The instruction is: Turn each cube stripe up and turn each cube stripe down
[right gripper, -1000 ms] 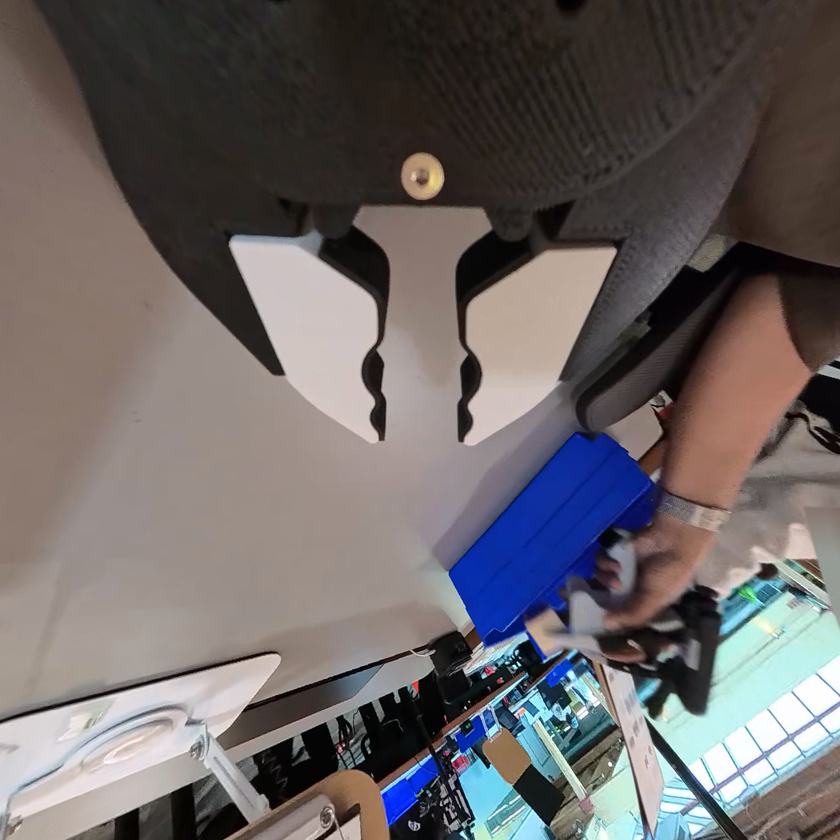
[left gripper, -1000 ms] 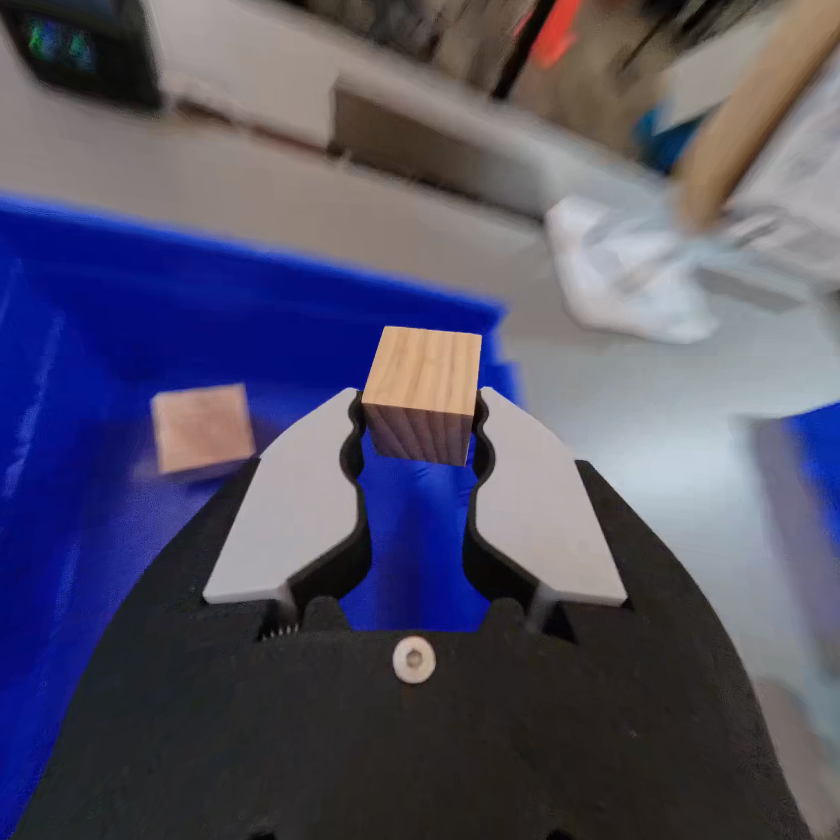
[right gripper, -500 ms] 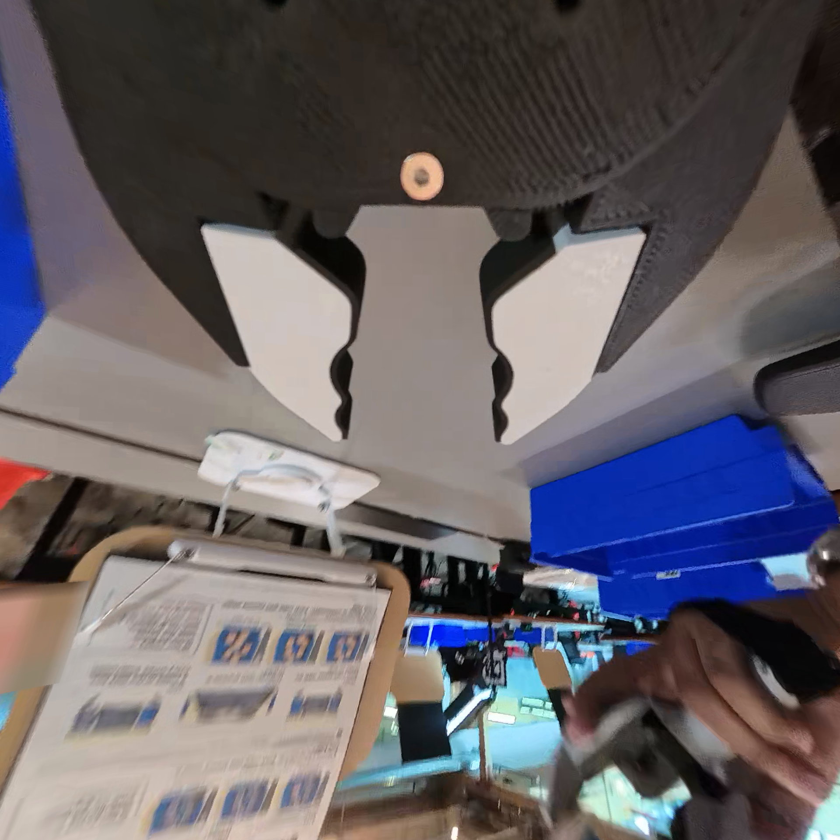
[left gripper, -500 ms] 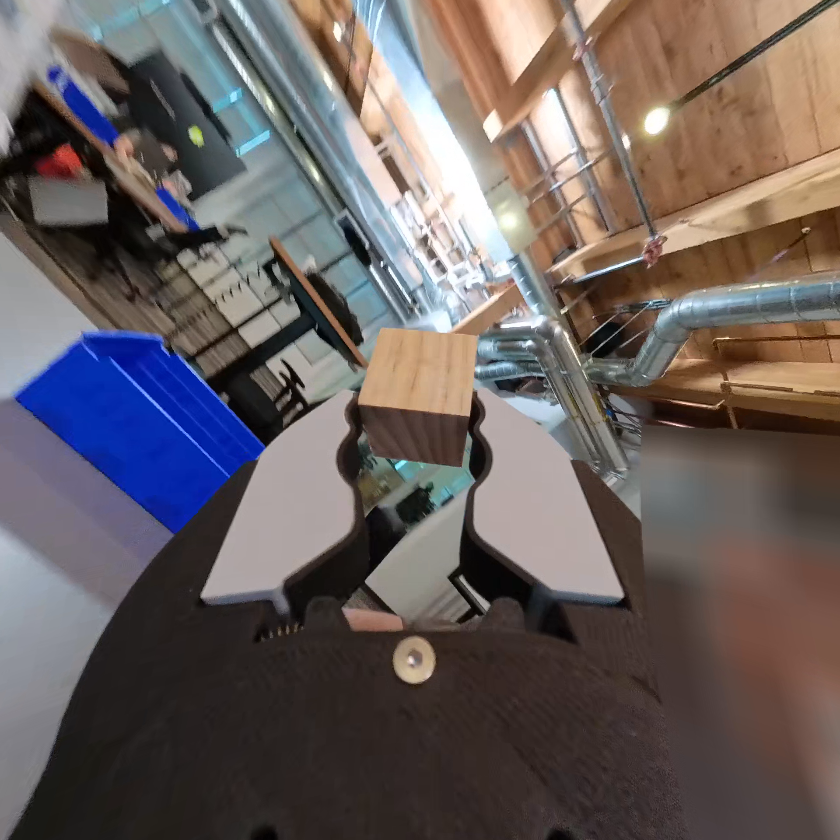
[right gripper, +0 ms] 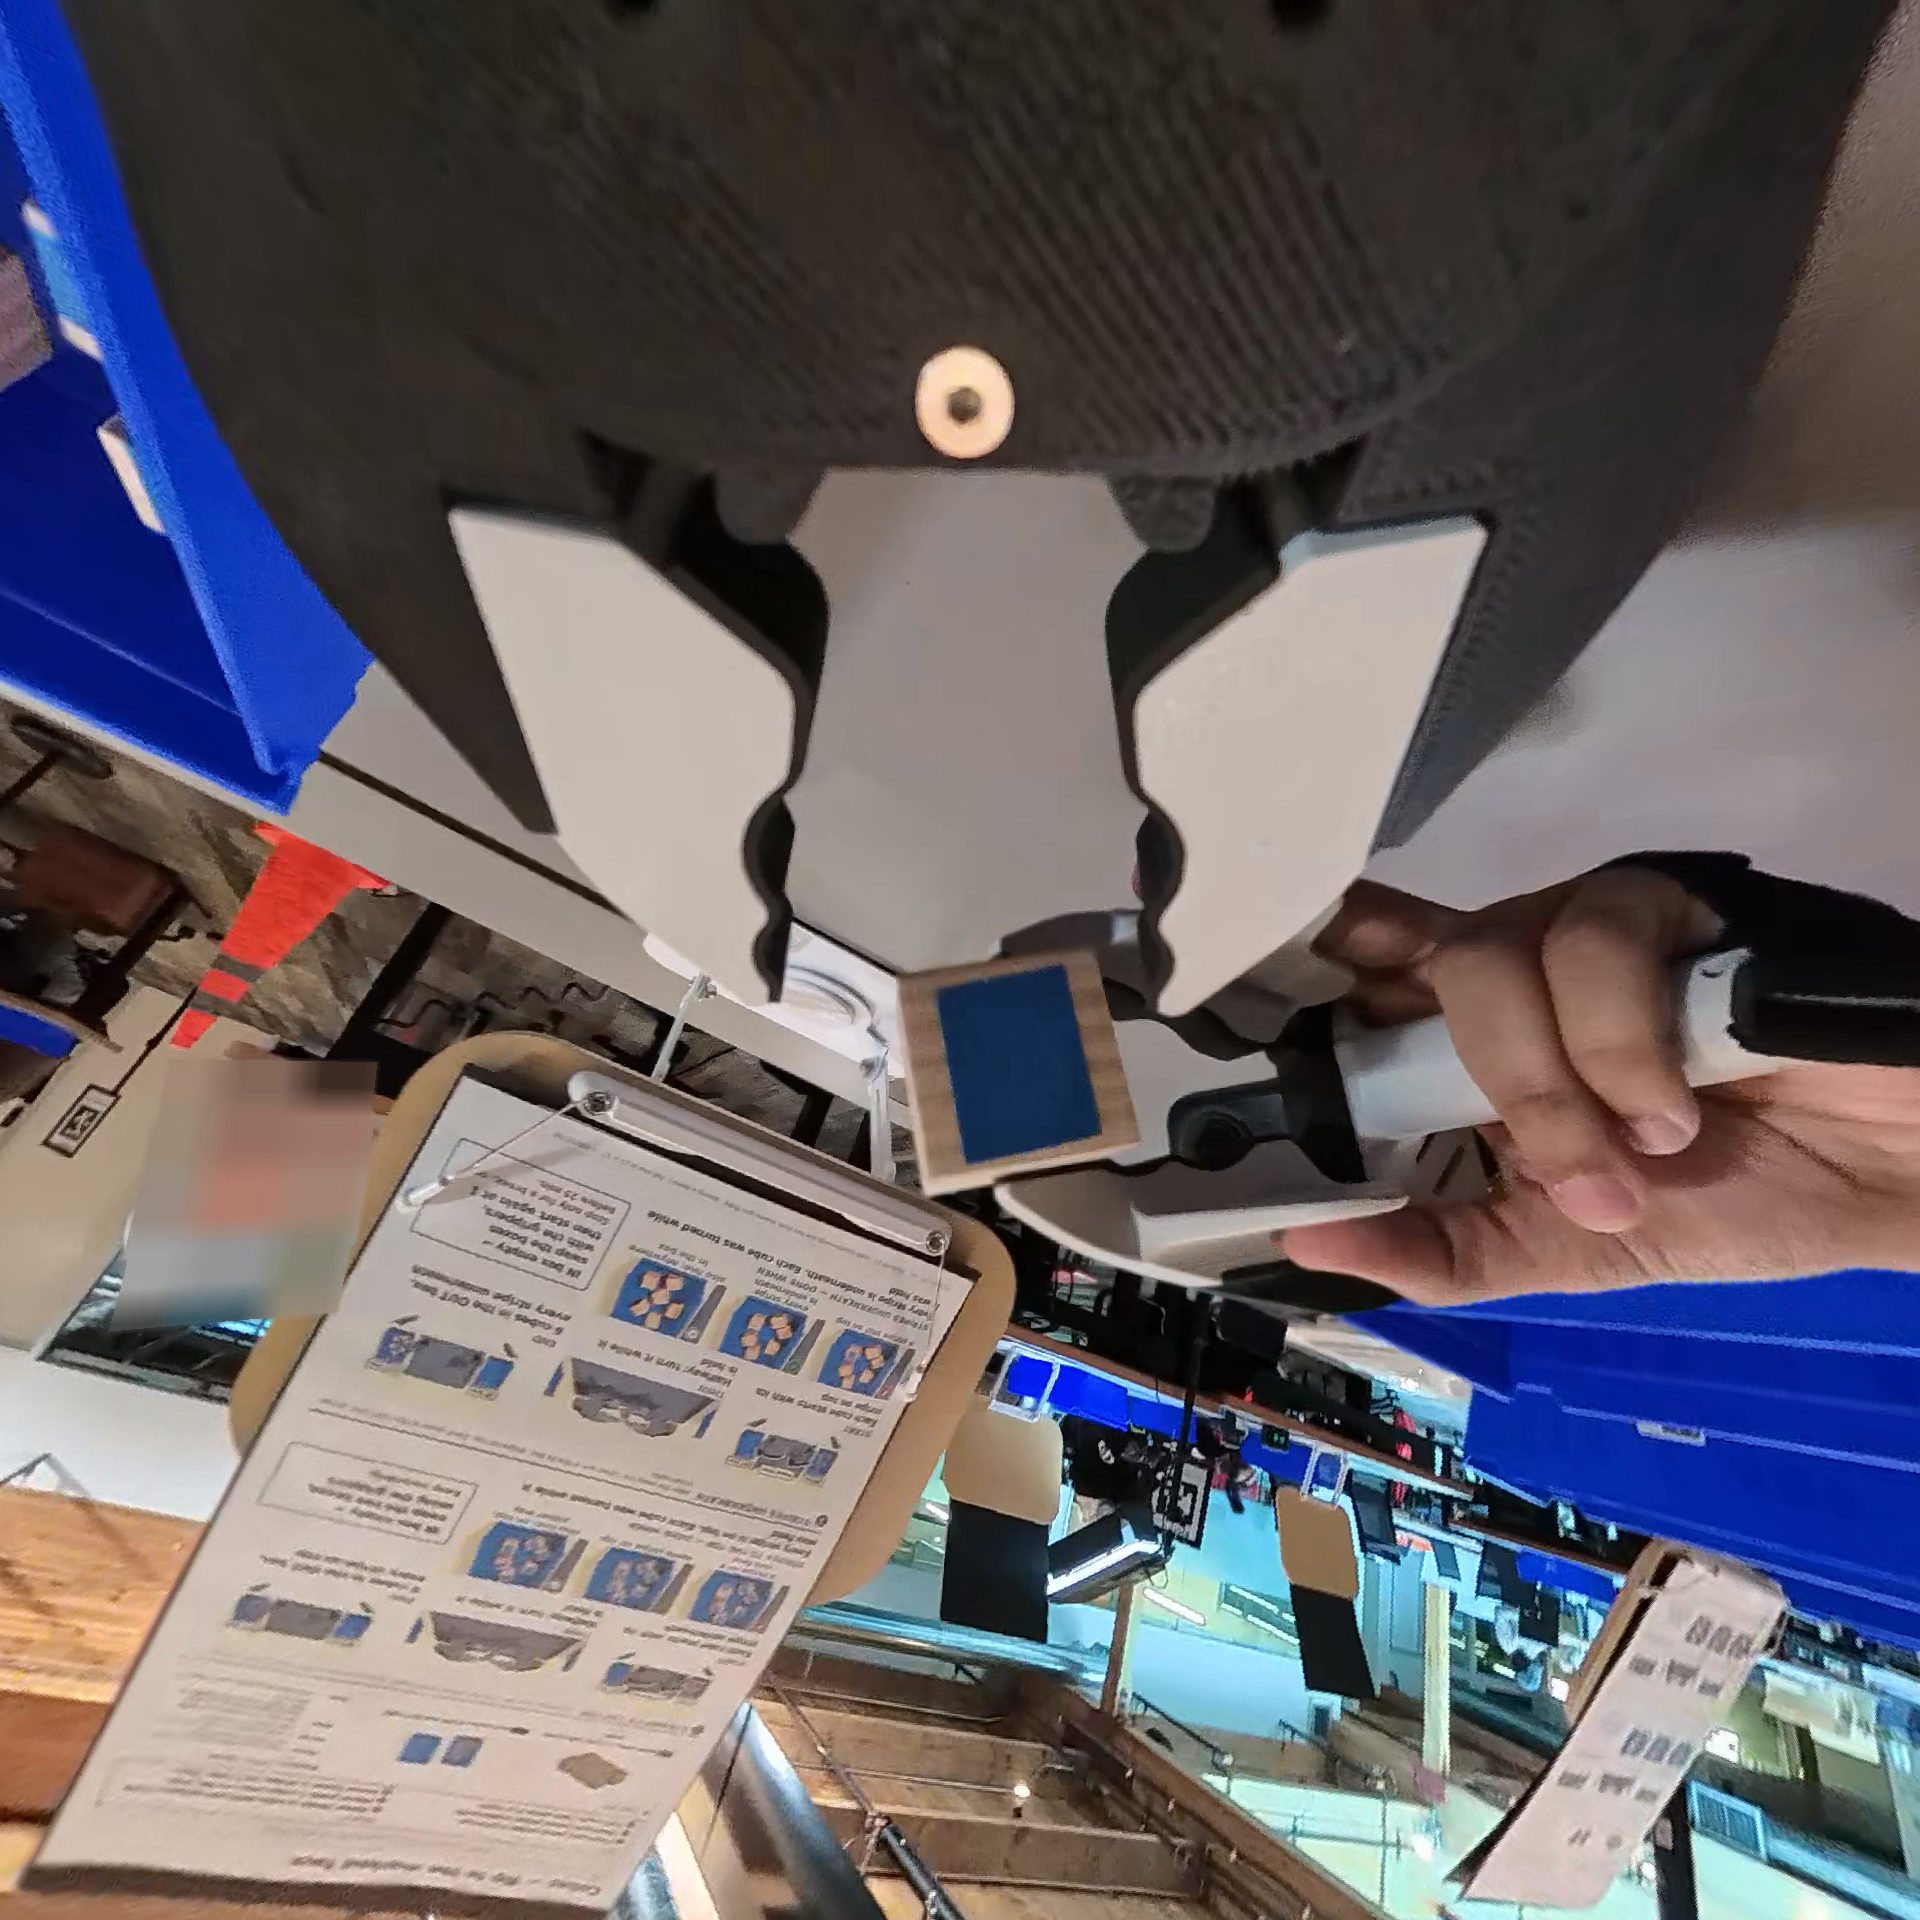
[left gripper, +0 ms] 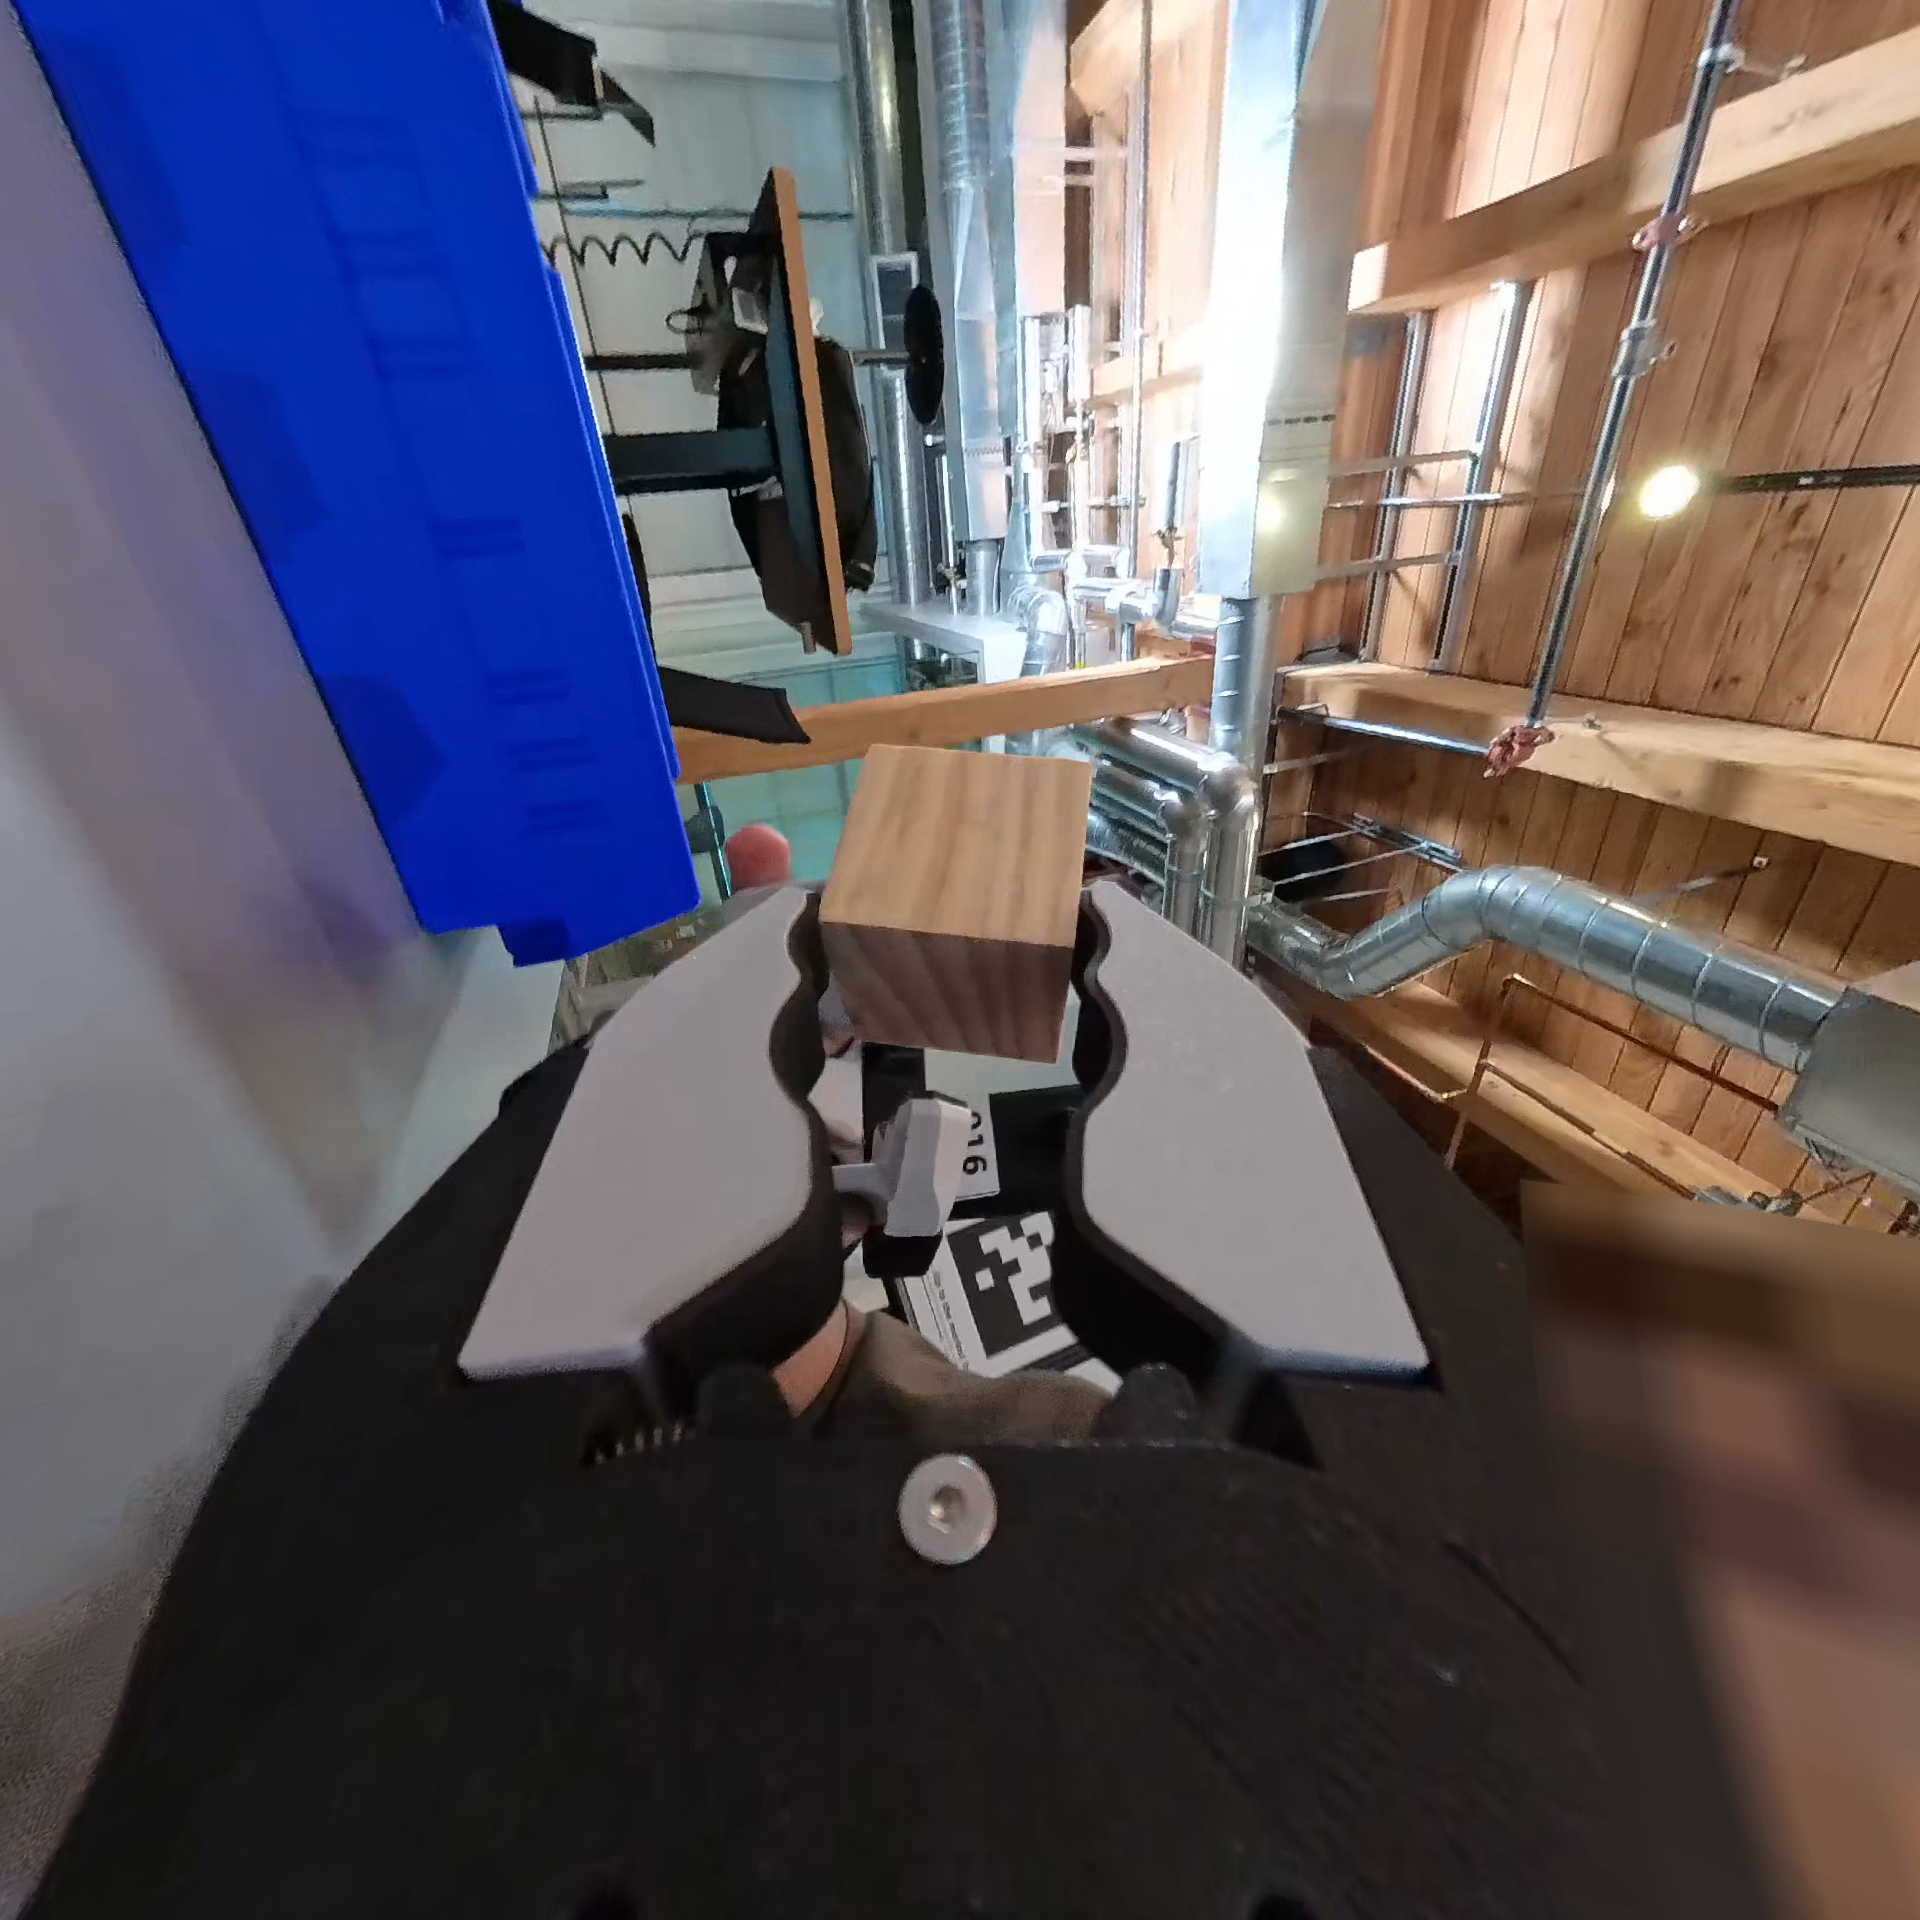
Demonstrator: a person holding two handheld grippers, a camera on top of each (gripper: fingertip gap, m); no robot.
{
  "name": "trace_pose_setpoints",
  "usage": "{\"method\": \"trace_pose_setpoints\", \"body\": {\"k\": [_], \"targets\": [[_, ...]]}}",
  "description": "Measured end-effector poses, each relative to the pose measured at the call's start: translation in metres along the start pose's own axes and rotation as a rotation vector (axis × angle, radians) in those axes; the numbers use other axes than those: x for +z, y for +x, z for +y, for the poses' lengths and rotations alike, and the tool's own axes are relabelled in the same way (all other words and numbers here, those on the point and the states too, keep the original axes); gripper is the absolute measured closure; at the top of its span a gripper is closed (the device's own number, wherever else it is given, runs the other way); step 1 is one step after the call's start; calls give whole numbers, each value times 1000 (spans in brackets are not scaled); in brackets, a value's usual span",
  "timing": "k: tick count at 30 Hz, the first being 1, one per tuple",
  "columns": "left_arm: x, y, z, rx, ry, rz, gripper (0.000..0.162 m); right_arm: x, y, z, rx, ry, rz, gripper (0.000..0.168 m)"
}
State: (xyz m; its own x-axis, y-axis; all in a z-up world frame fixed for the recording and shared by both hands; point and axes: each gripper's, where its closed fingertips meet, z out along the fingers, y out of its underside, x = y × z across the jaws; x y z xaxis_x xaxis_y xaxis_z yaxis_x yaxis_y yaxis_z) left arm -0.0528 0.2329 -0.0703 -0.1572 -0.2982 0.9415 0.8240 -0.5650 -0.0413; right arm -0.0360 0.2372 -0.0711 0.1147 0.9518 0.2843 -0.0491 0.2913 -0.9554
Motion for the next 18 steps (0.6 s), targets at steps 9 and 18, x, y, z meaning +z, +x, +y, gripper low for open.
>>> {"method": "trace_pose_setpoints", "body": {"k": [9, 18], "targets": [[5, -1, 18, -17, -72, 22, 115, 1, -10, 1, -158, -8, -1, 126], [-2, -1, 17, 296, -122, -104, 81, -15, 38, -29, -157, 87, 157, 127]]}}
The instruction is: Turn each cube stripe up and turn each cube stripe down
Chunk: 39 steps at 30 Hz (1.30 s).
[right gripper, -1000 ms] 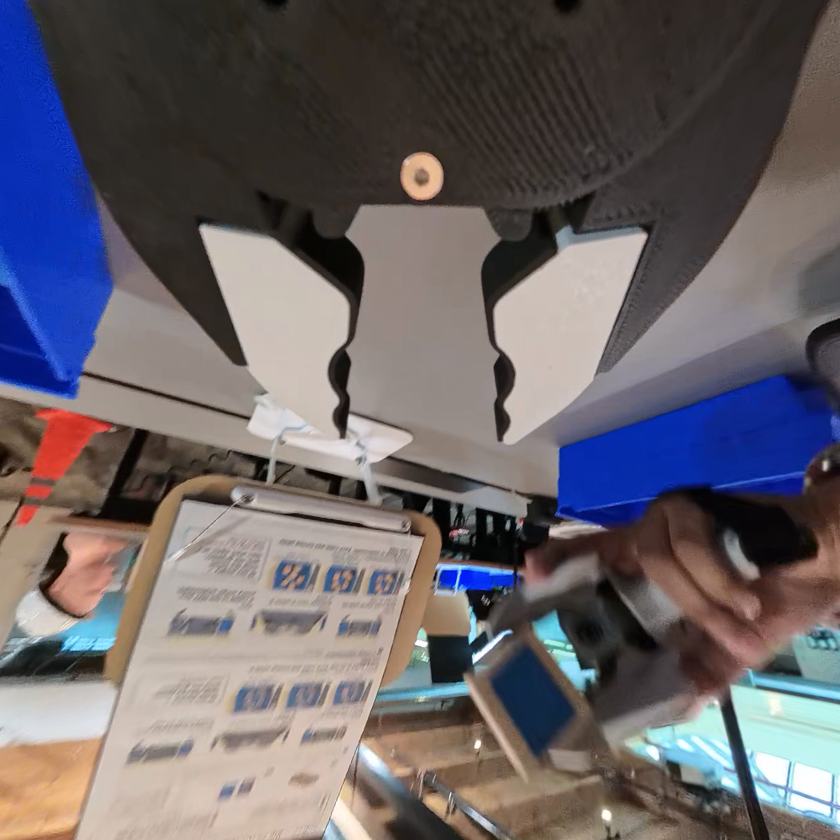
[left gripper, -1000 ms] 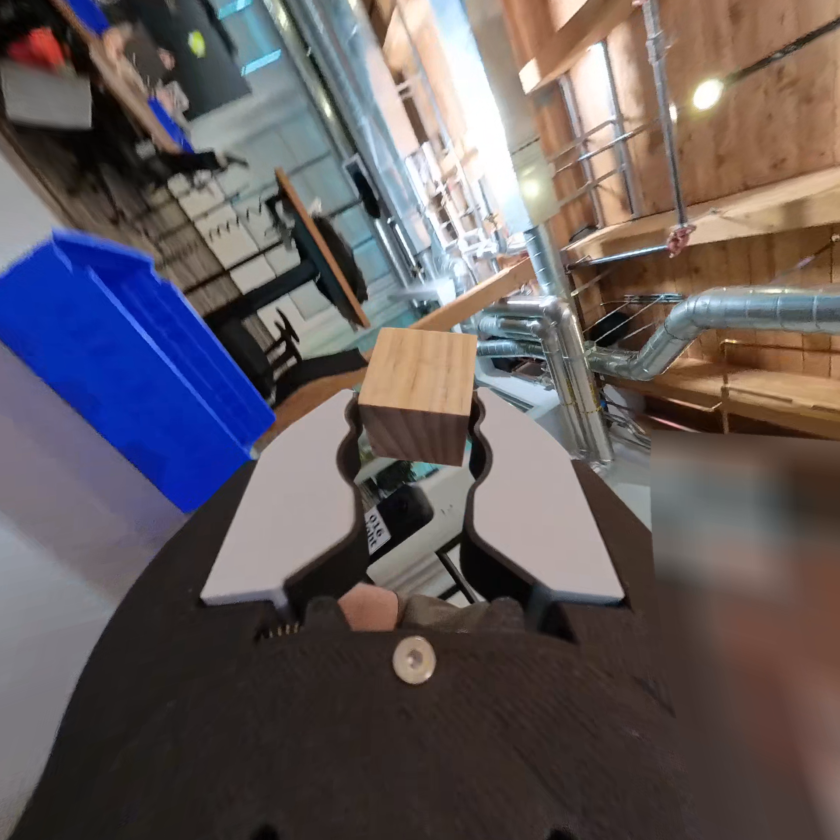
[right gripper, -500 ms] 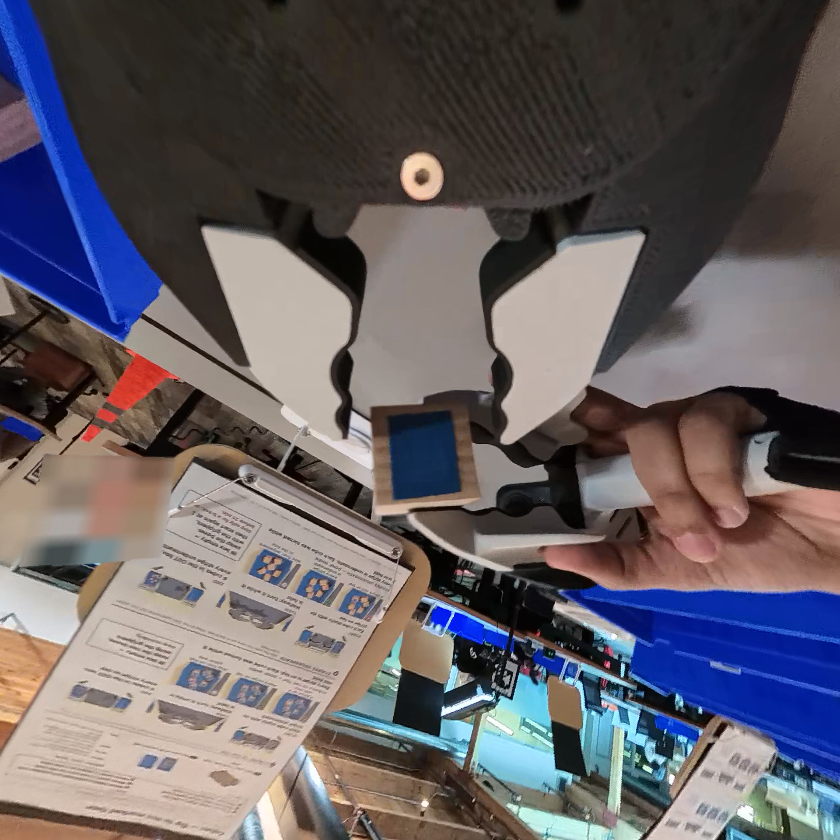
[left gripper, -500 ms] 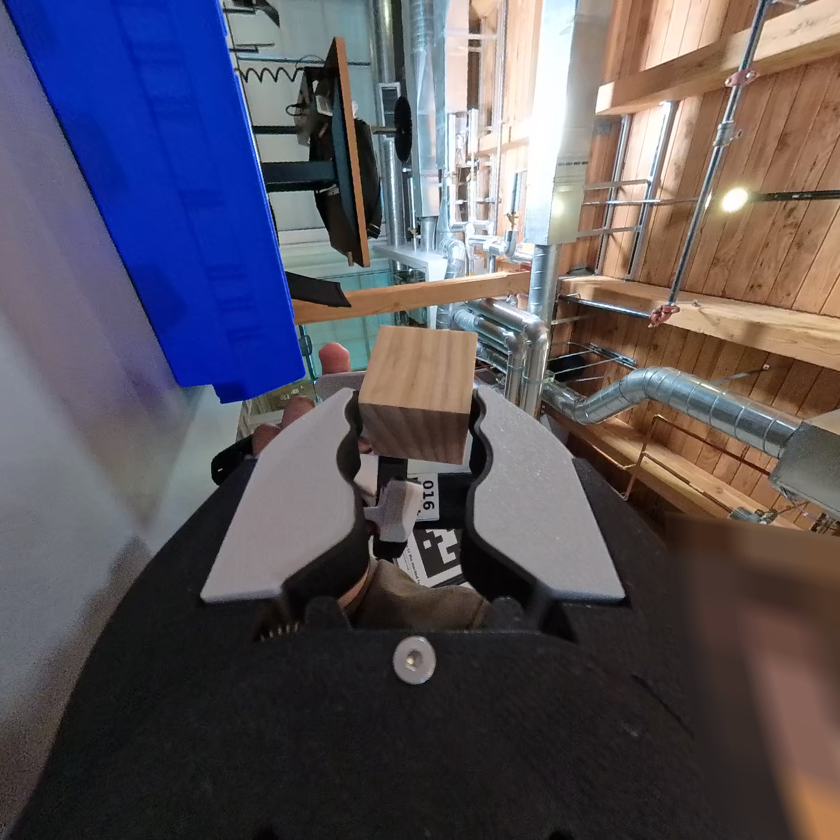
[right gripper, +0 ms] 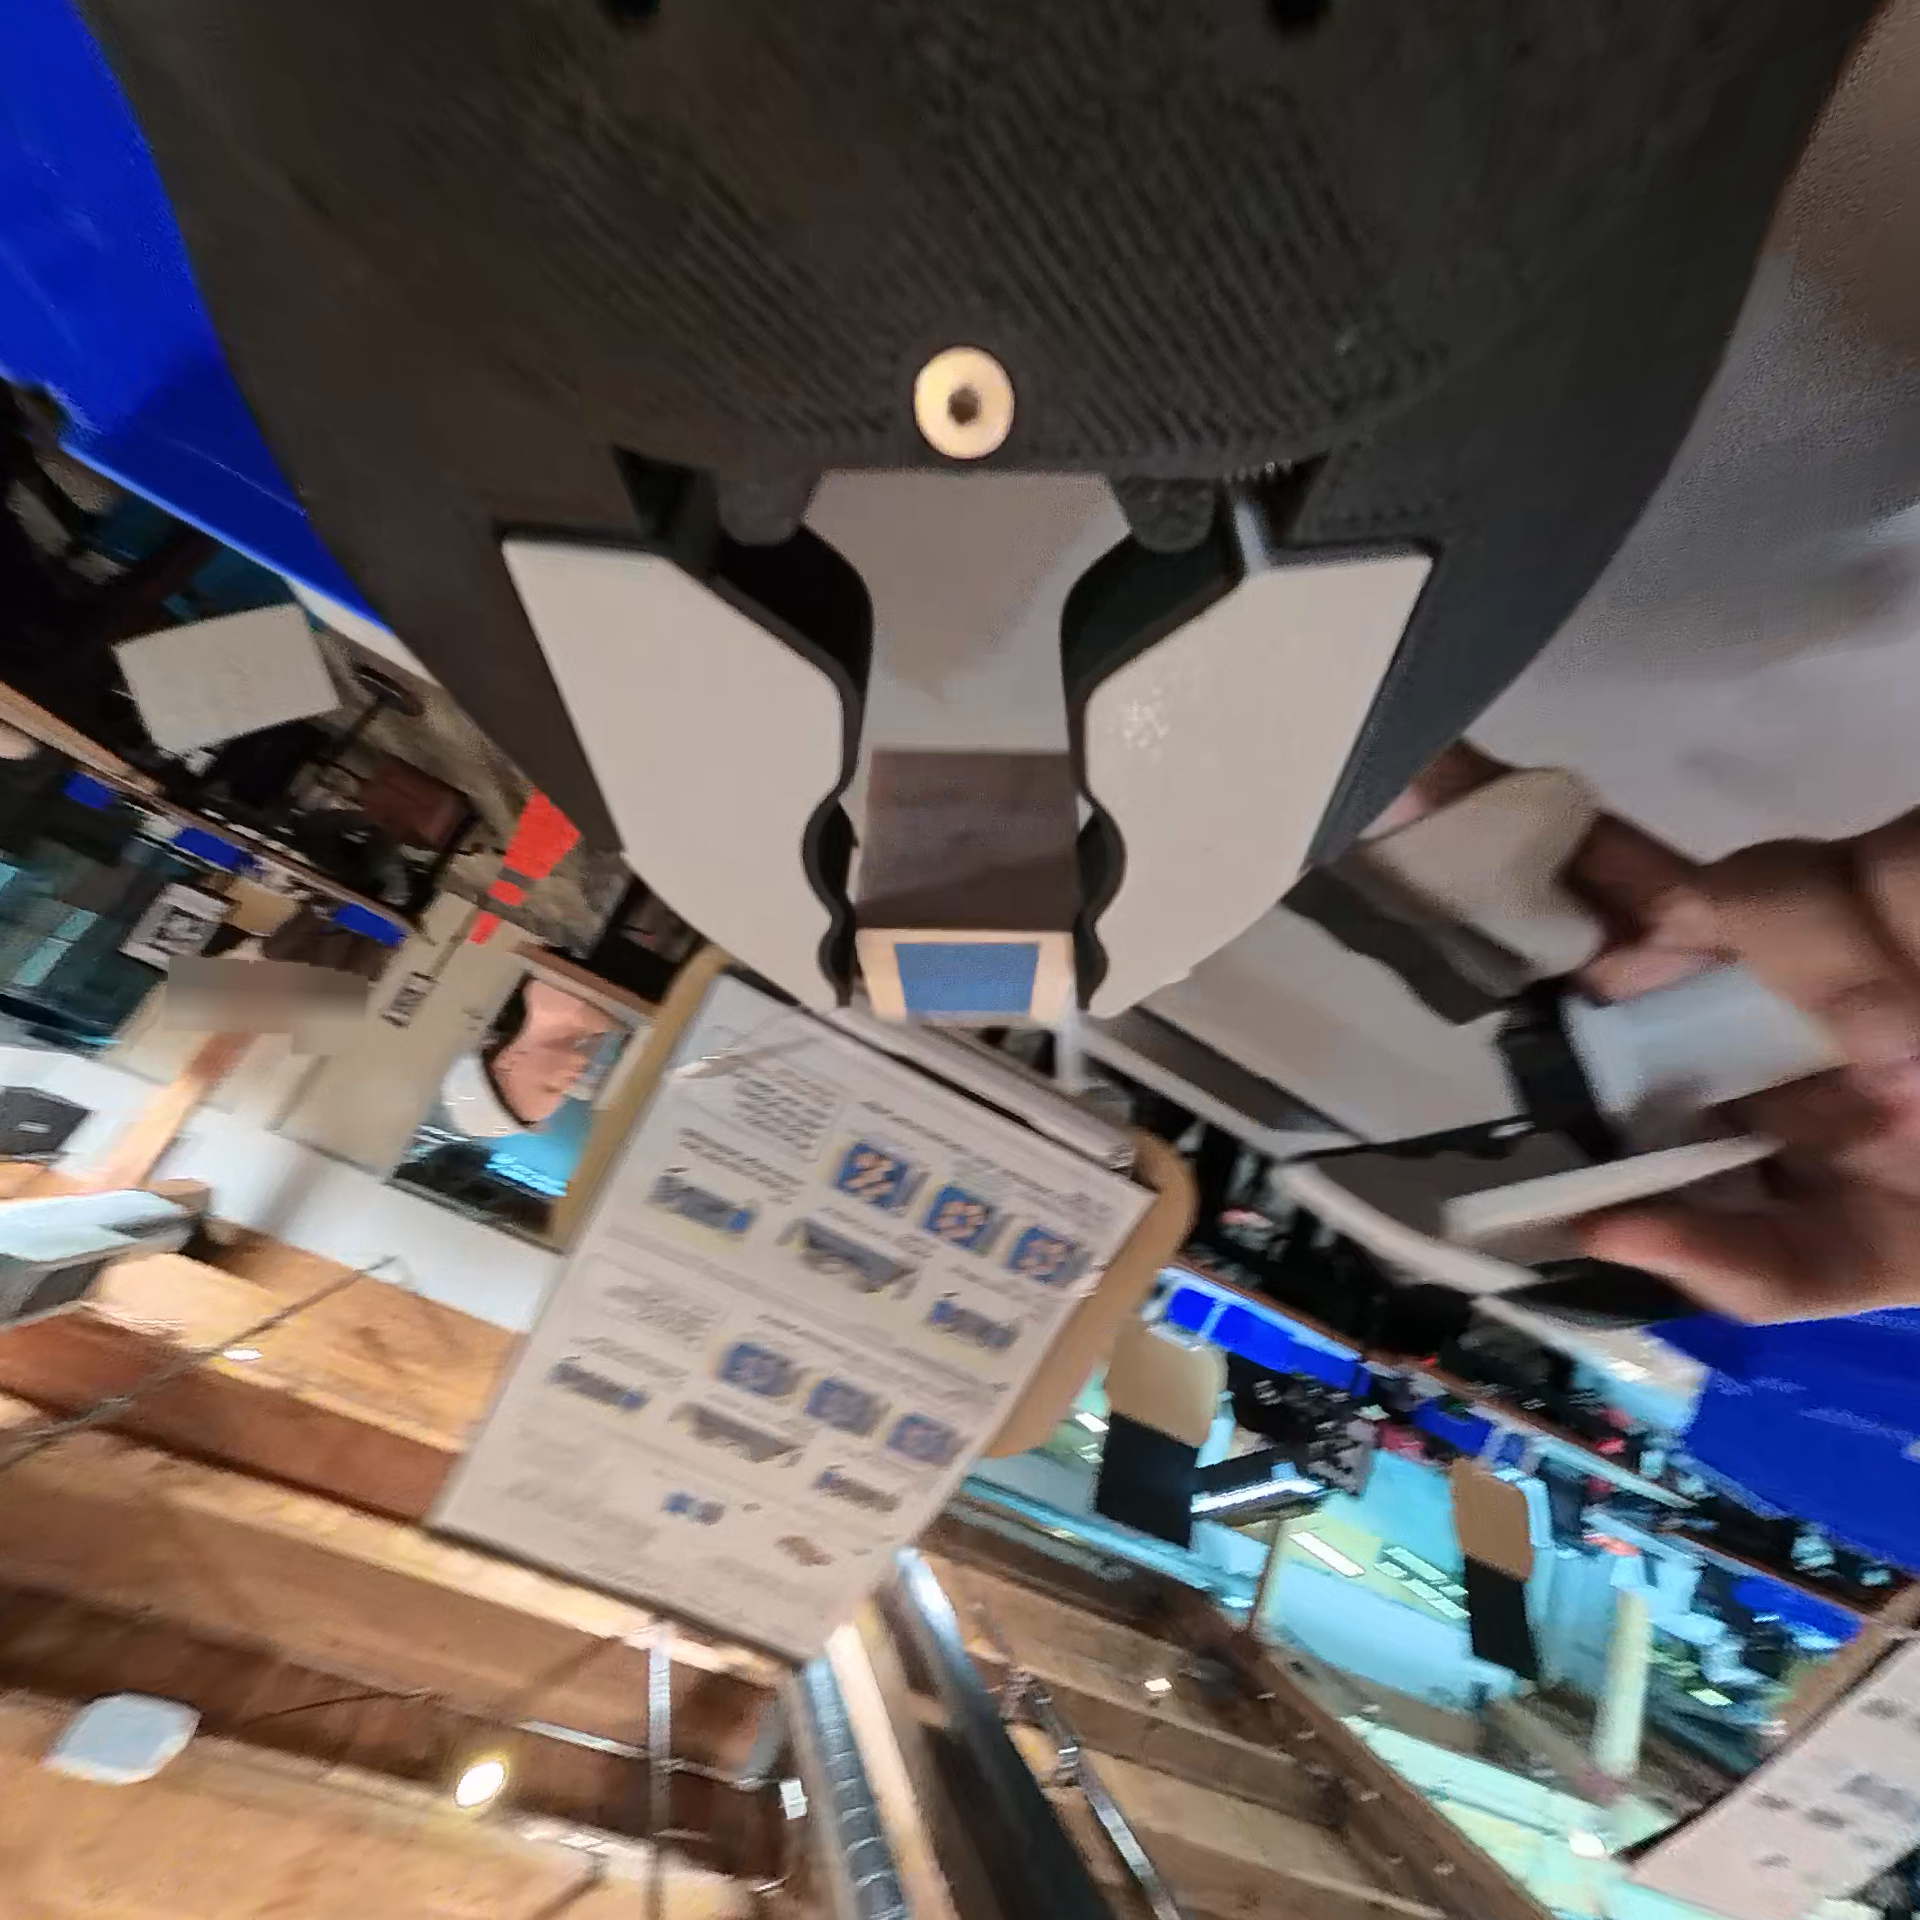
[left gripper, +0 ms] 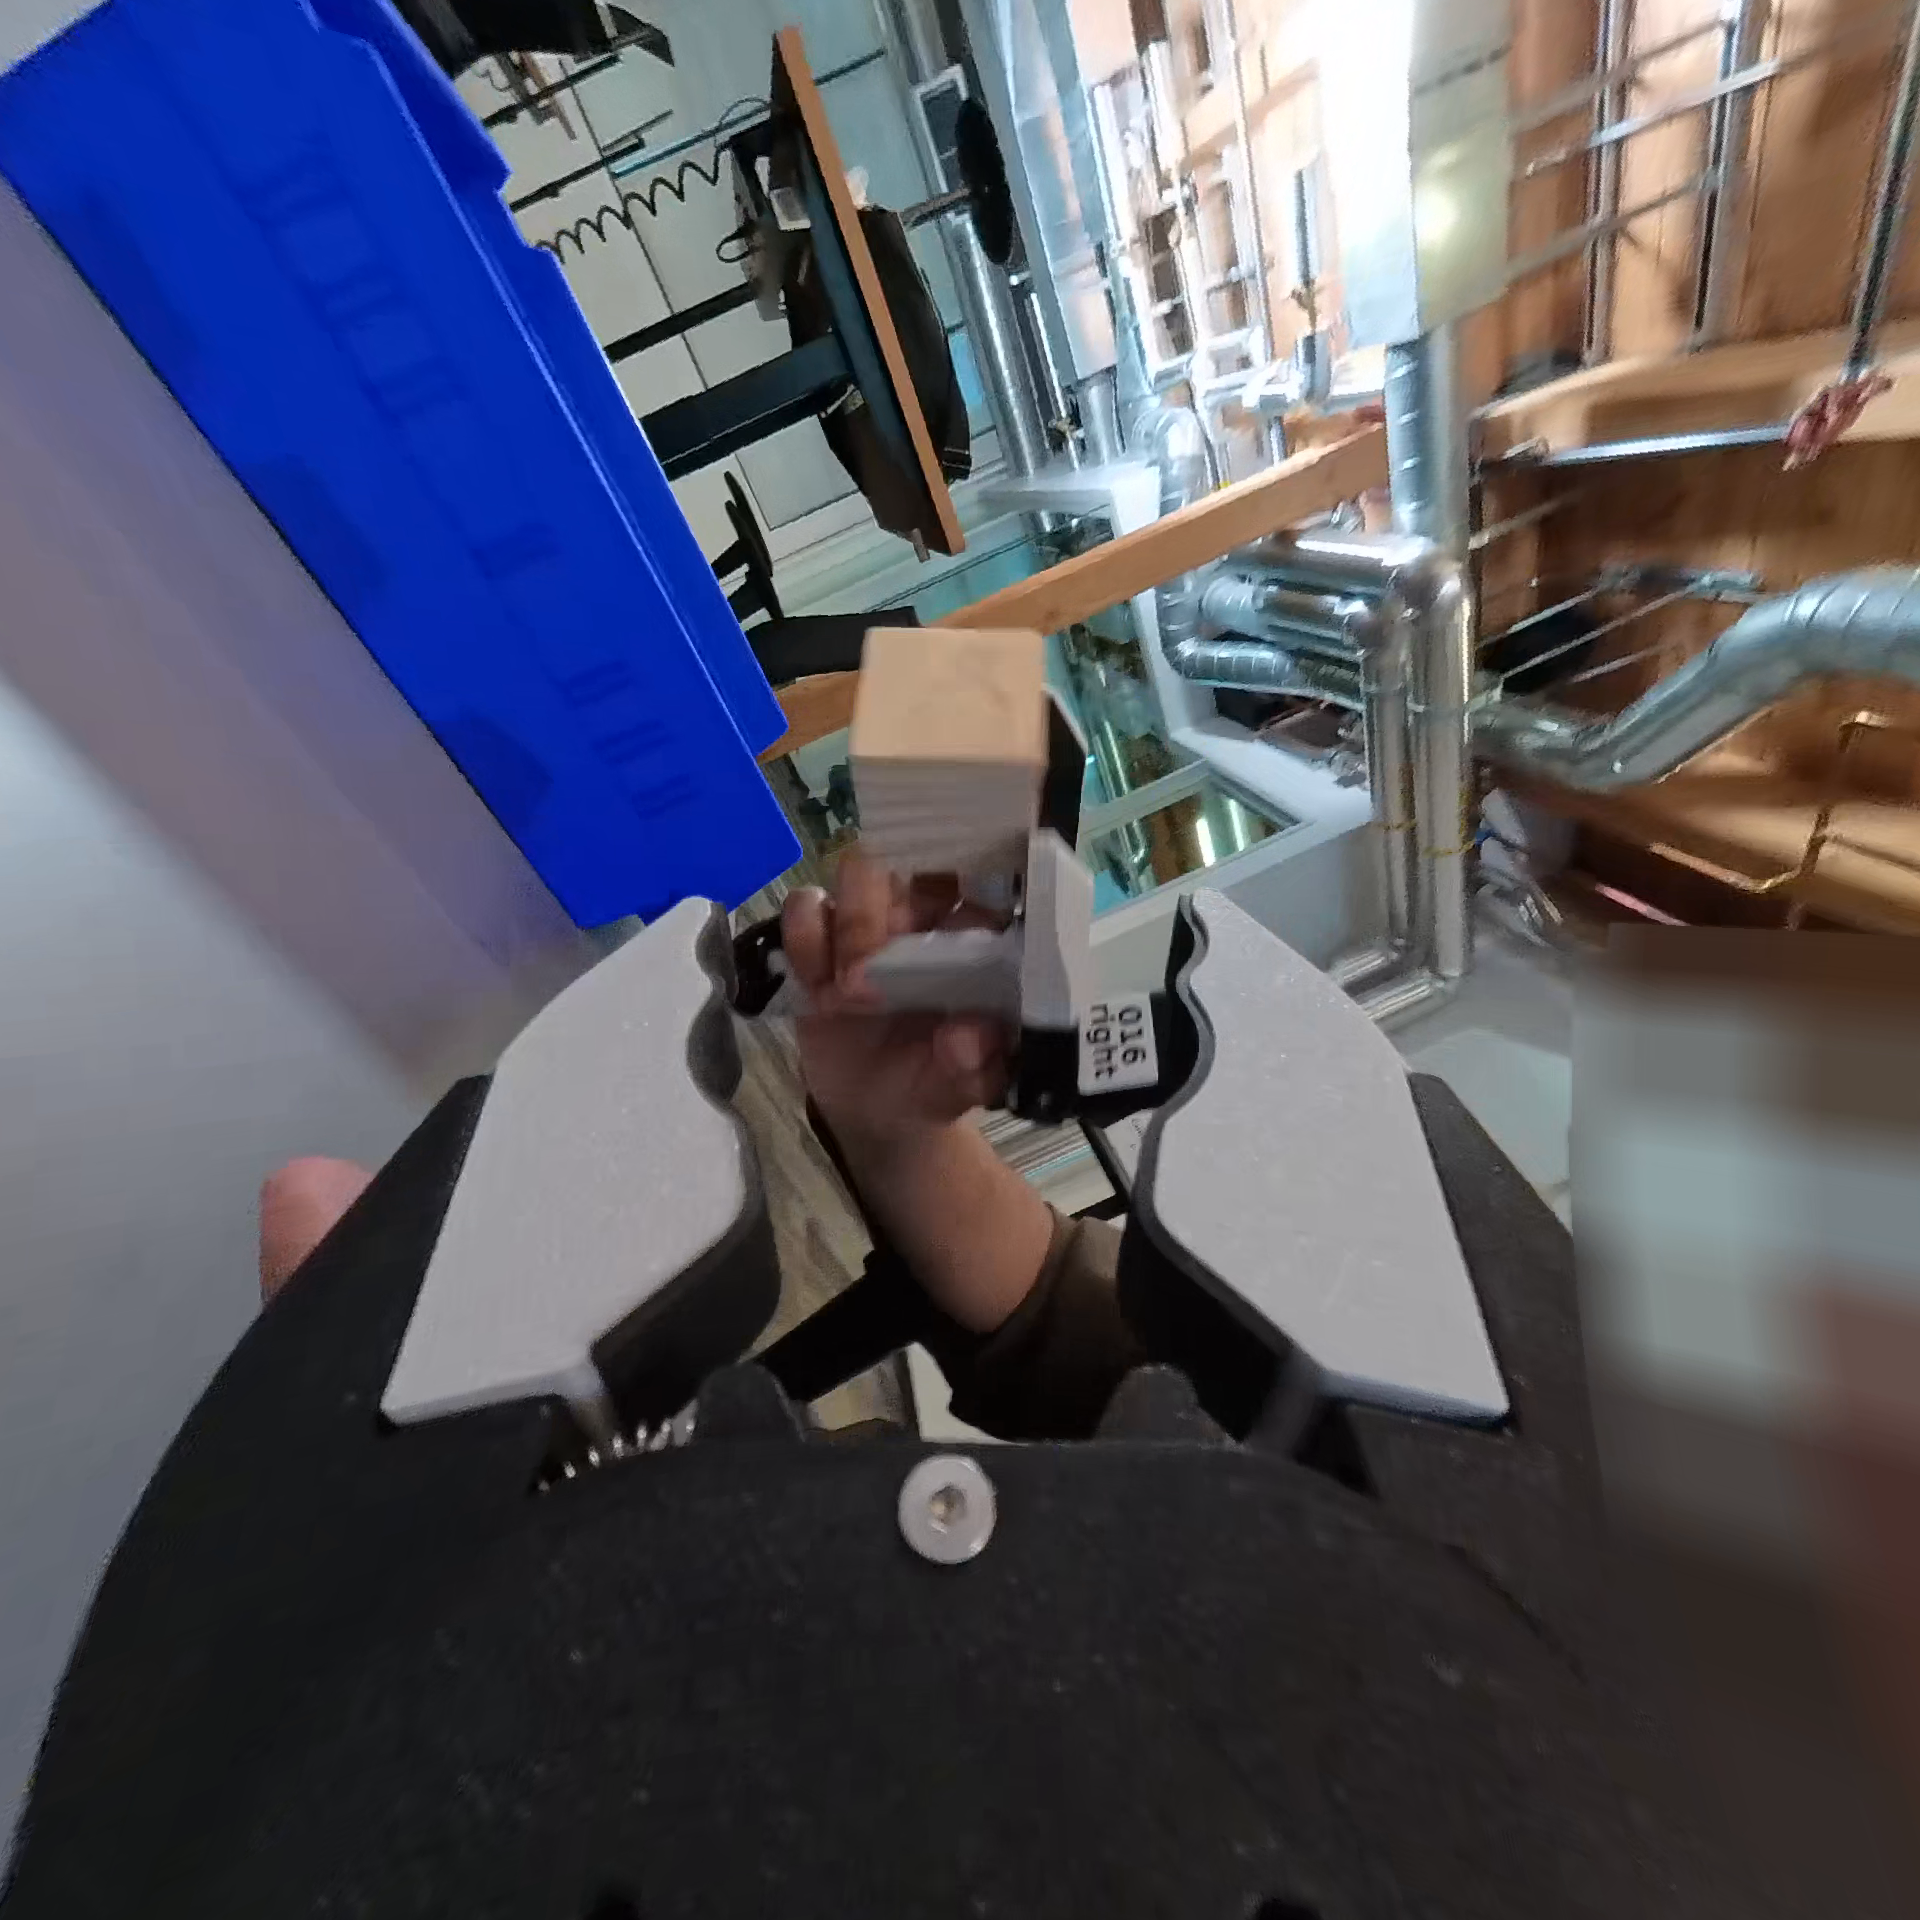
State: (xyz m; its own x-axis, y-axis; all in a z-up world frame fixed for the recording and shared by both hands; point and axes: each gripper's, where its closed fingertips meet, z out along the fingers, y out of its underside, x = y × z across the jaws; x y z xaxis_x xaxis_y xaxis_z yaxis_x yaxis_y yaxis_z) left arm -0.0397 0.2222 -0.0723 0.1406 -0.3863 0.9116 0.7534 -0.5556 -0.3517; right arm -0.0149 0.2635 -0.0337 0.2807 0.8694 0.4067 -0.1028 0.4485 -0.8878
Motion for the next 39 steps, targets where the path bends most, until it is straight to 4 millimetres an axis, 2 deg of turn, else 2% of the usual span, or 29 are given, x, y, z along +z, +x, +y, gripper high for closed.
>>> {"method": "trace_pose_setpoints", "body": {"k": [1, 4, 7, 9, 12, 14, 16, 19, 21, 23, 25, 28, 29, 32, 33, 36, 39], "targets": [[-2, 0, -1, 23, -4, 2, 81, -4, 18, -2, -1, 9, 50, 167], [-7, -7, -2, 44, -5, -1, 83, -20, 85, -1, 65, 37, 228, 168], [-12, -3, -7, -33, 37, 76, 88, -26, 128, 19, 192, -70, 274, 168], [-17, -4, -8, -41, 64, 74, 91, -30, 148, 14, 292, -69, 277, 168], [-23, -12, -5, 18, 57, -12, 91, -31, 169, 8, 336, -135, 252, 168], [-27, -16, -4, 48, 59, -58, 91, -29, 170, 1, 365, -160, 204, 164], [-28, -20, -4, 59, 64, -84, 91, -23, 156, -4, 402, -188, 131, 148], [-27, -26, -2, 75, 54, -119, 91, -15, 134, -8, 397, -226, 79, 143], [-25, -32, 4, 115, 20, -166, 91, -13, 127, -10, 353, -236, 79, 143], [-20, -40, 13, 184, -44, -236, 91, -15, 130, -6, 297, -256, 107, 143], [-14, -50, 24, 287, -122, -327, 90, -22, 140, 7, 258, -319, 155, 143], [-2, -66, 33, 476, -223, -473, 90, -44, 157, 34, 228, -424, 227, 141], [4, -70, 35, 534, -251, -506, 89, -53, 157, 44, 240, -452, 216, 134], [24, -83, 42, 672, -344, -565, 89, -80, 143, 71, 333, -478, 100, 108], [30, -87, 44, 713, -374, -575, 88, -91, 137, 79, 357, -478, 58, 106], [50, -95, 47, 857, -449, -601, 87, -128, 130, 104, 361, -502, 43, 119], [68, -106, 37, 1027, -500, -641, 83, -152, 119, 118, 374, -547, 27, 126]]}}
